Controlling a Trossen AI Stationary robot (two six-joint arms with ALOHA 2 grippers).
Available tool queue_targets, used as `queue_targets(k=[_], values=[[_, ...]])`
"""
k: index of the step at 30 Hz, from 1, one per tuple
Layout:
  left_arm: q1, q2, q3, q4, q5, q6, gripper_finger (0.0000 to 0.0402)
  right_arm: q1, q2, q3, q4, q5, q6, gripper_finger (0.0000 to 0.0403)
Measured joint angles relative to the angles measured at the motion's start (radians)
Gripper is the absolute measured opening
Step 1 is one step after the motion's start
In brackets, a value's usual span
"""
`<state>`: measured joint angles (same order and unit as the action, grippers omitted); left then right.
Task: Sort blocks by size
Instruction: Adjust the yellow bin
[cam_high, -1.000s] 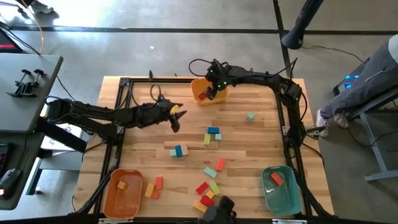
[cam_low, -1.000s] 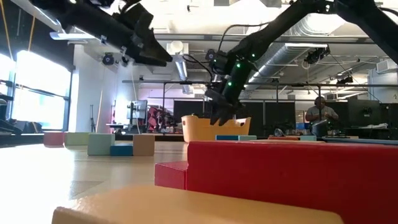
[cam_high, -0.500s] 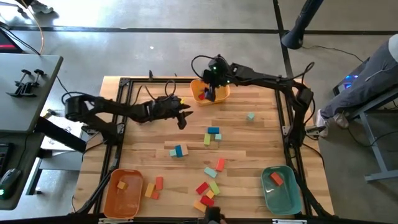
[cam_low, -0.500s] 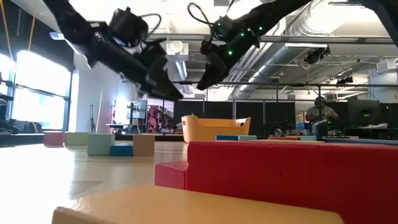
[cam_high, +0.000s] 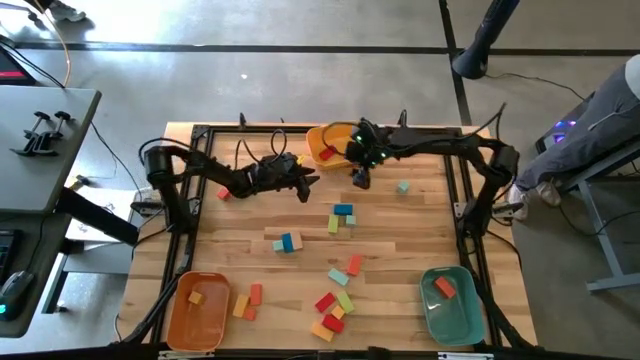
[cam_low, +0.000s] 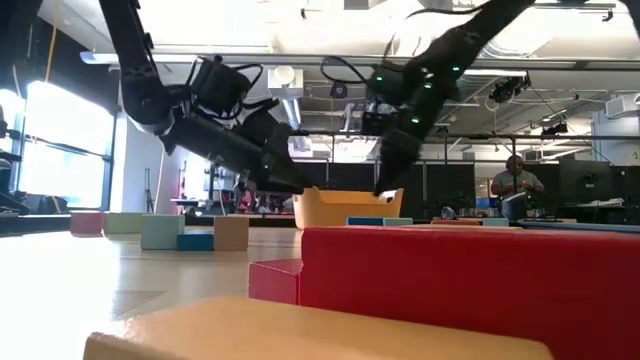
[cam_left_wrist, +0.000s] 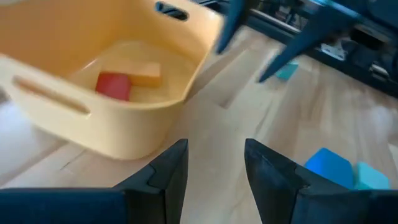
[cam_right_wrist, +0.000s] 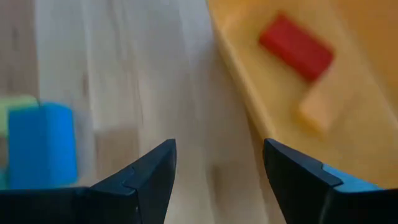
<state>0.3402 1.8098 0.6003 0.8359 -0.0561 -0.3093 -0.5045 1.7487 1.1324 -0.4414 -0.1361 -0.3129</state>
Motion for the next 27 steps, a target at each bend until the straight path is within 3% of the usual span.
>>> queue_targets(k=[5,15,23,27], values=[[0.038,0.050,0.023,0.036,-0.005,-0.003,0.0144,-0.032,-0.024,-0.134,0.087,0.113,0.080,0.0236],[0.163,0.074,0.076,0.024,0.002,-0.036,0.0144,-0.053,0.021,-0.211,0.335,0.091,0.268,0.0236],[0.203,0.048,0.075,0.001,0.102,-0.054,0.0143,-0.026,0.003,-0.212,0.330,0.114,0.308,0.0236],[0.184,-0.039,0.076,-0.138,0.129,-0.005,0.0135,0.002,-0.065,-0.207,0.246,0.112,0.305,0.0236]])
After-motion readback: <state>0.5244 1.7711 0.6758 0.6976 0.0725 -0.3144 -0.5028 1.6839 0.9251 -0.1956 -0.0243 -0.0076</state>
